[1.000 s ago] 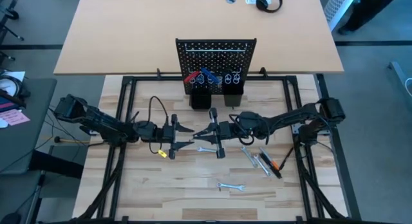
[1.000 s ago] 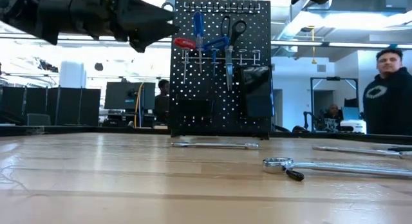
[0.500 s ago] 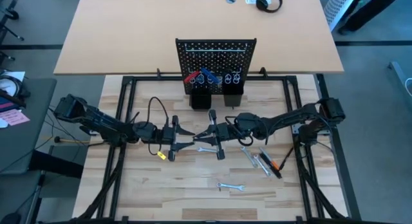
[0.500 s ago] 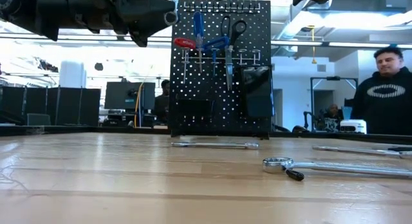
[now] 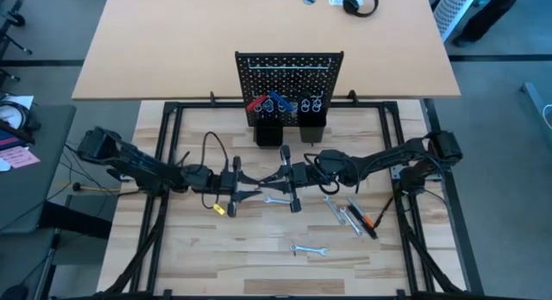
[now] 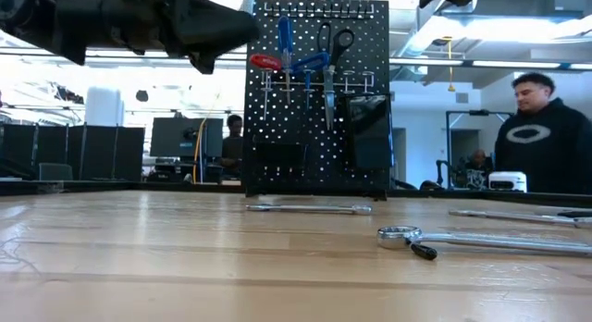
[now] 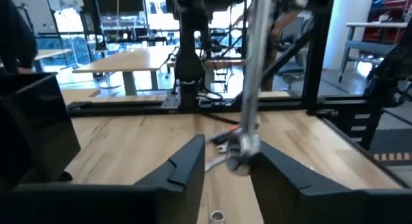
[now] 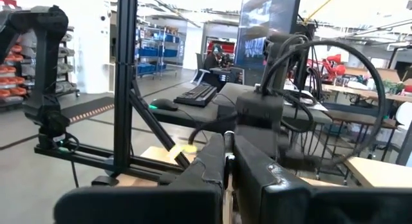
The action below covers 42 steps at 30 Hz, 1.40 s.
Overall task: Hang tools onto peg board
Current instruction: Hang the wrench on the pegboard
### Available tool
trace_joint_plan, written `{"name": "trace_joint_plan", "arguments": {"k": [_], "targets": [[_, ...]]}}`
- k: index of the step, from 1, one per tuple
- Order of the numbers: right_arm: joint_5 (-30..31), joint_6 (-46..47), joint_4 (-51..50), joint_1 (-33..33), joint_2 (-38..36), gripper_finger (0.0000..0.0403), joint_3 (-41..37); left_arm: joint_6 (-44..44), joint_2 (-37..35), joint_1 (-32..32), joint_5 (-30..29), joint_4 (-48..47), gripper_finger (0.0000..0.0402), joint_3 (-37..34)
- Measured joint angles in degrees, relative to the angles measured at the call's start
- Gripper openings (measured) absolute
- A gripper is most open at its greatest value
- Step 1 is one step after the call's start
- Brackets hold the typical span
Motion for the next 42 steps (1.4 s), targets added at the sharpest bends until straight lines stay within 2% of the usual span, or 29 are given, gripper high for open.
{"name": "trace_joint_plan", "arguments": {"k": [3, 7, 16, 22, 25, 29, 42], "targets": [[0.0, 0.4, -0.2, 0.0, 0.0, 0.0022, 0.0, 0.8, 3.7, 0.0, -0.4, 0.1, 0.0131, 2.1], [0.0, 0.1, -1.5, 0.0, 0.0, 0.0022, 0.0, 1.5, 6.3, -0.4, -0.3, -1.1, 0.0124, 4.3], [0.0, 0.1, -3.8, 0.0, 0.0, 0.0023, 0.0, 0.3, 3.1, -0.6, -0.2, -6.0, 0.0110, 4.5], [0.3, 0.4, -4.0, -0.1, 0.0, 0.0023, 0.0, -0.5, 2.2, -0.6, -3.3, -8.1, 0.0107, 4.5], [0.4, 0.4, -4.0, -0.1, 0.0, 0.0023, 0.0, 1.0, 2.2, -1.2, -4.0, -8.5, 0.0083, 4.5], [0.9, 0.7, -4.2, -0.1, 0.0, 0.0026, 0.0, 3.6, 2.2, -2.6, -5.4, -8.5, 0.0017, 4.5], [0.4, 1.9, -7.0, -0.4, -0.1, 0.0052, 0.1, 3.1, 2.3, -3.6, -5.6, -7.2, 0.0004, 4.5]]}}
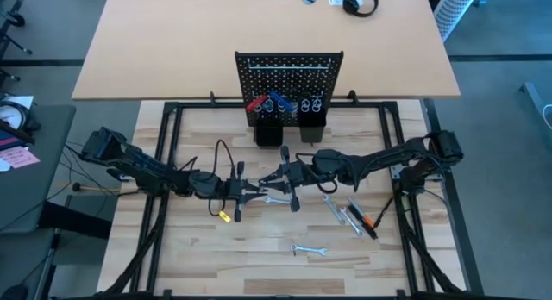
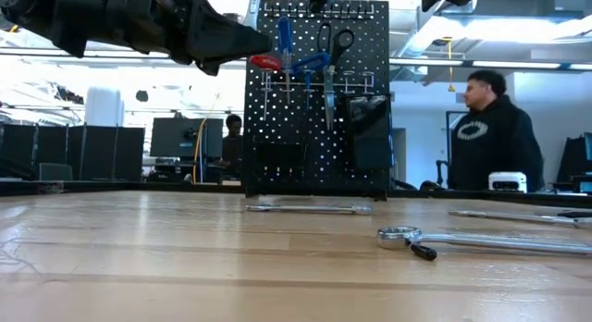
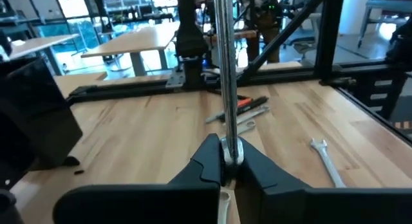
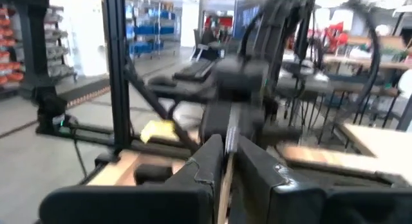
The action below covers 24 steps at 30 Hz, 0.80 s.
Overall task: Hang tools onto peg board
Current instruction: Hang the wrench on the pegboard
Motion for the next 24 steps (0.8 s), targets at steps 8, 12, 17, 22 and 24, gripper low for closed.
{"name": "trace_joint_plan", "arguments": {"k": [8, 12, 17, 22, 24], "targets": [[1.3, 0.6, -2.5, 0.0, -0.7, 0.0122, -0.1, 0.1, -0.1, 0.0, -0.1, 5.3, 0.0003, -2.4], [1.4, 0.7, -6.1, 0.0, -0.9, 0.0170, -0.1, 0.2, -0.1, 0.0, -0.1, 6.4, 0.0003, -2.8], [1.1, 1.3, -2.2, 0.5, 1.5, 0.0212, -0.1, 1.2, -0.1, 0.0, -0.1, 7.5, 0.0003, -2.8], [1.1, 0.6, 7.3, 0.9, 7.2, 0.0205, 0.0, 2.5, -0.1, -0.5, -0.1, 10.0, 0.0003, -2.8], [1.3, 0.6, 8.4, 0.9, 8.0, 0.0182, 0.6, 2.9, -0.1, -0.9, -0.1, 10.1, 0.0003, -2.8]]}}
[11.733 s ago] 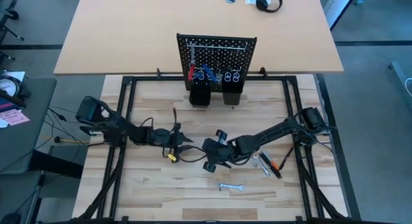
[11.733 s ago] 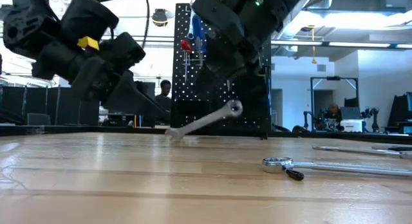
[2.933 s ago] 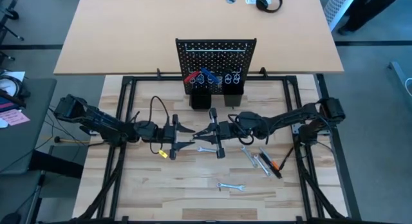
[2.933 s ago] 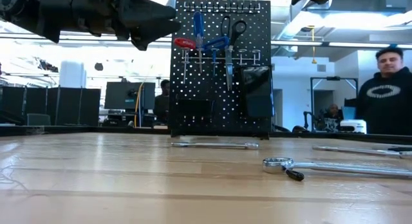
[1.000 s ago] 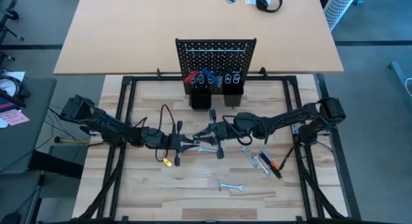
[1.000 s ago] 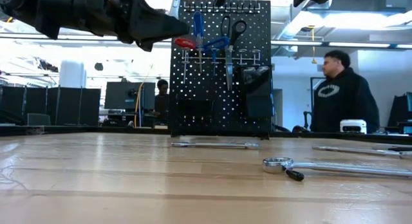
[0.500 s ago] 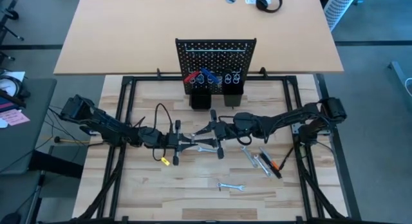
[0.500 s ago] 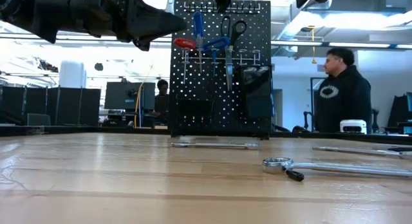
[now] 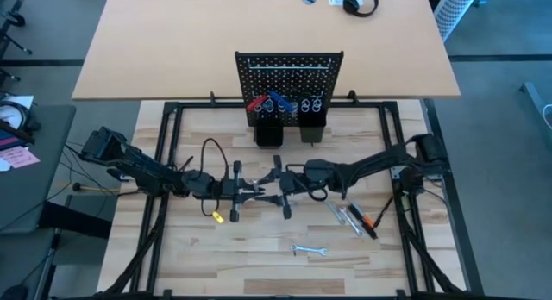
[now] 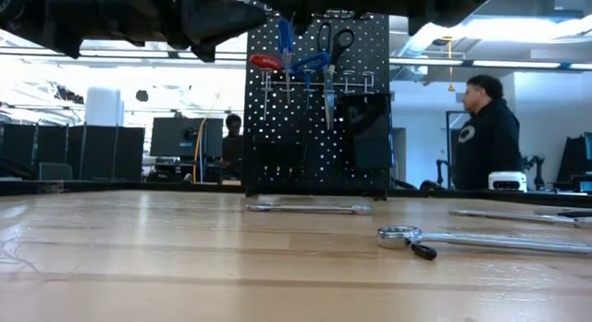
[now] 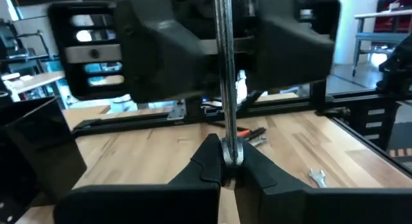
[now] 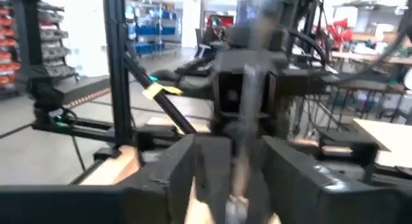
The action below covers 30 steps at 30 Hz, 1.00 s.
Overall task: Hang tools onto peg board
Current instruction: Hang the wrench on the pegboard
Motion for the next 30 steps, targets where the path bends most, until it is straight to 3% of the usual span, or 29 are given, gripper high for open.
{"name": "trace_joint_plan", "arguments": {"k": [10, 20, 24, 30], "targets": [[0.1, 0.7, -0.4, -0.5, 3.6, 0.0020, 2.7, 0.5, 0.0, -0.2, -0.4, 0.2, 0.0004, 0.0], [0.2, 2.4, -4.2, -2.1, -0.2, 0.0016, 2.6, -1.5, -0.2, 0.2, -1.3, -2.7, 0.0027, 0.3], [-0.1, 3.8, -7.1, -5.9, -5.0, 0.0016, 5.2, -3.5, 0.3, 0.9, -2.4, -9.7, 0.0044, -0.1], [-7.5, 4.4, -22.9, -13.7, -6.6, 0.0016, 15.2, -5.1, 0.1, 2.3, -3.5, -12.5, 0.0051, 0.0]]}}
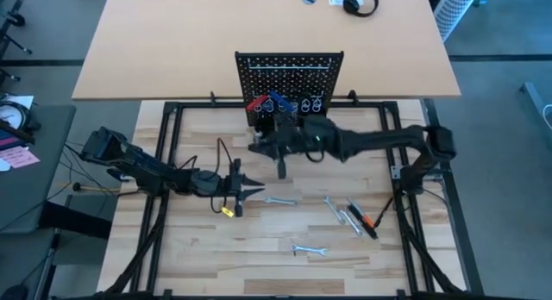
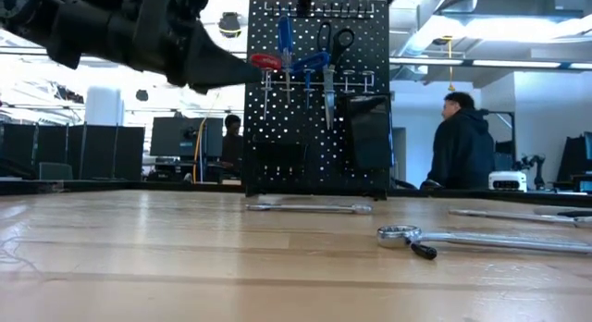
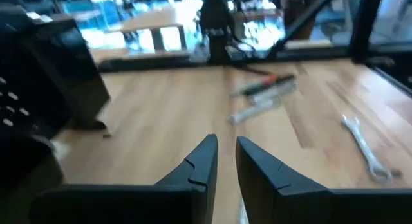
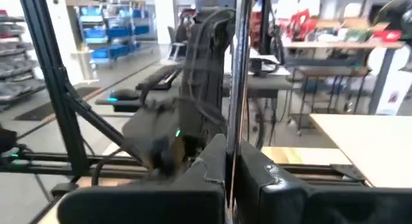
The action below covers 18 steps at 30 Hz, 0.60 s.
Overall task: Hang tools onto peg board
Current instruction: Hang the wrench on the pegboard
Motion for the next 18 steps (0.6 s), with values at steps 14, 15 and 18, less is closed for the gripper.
{"name": "trace_joint_plan", "arguments": {"k": [14, 15, 18], "targets": [[-22.0, 15.7, -8.0, -17.8, 11.0, 0.0016, 21.4, -0.6, -0.1, 0.3, -0.1, -0.3, 0.0052, 0.1], [-22.9, 16.1, -8.3, -18.5, 11.5, 0.0016, 21.8, -0.6, -0.1, 0.3, -0.1, -0.4, 0.0052, 0.1], [-23.0, 16.5, -8.9, -19.2, 13.2, 0.0016, 22.8, -0.6, -0.1, 0.3, -0.1, -0.7, 0.0052, 0.1]]}}
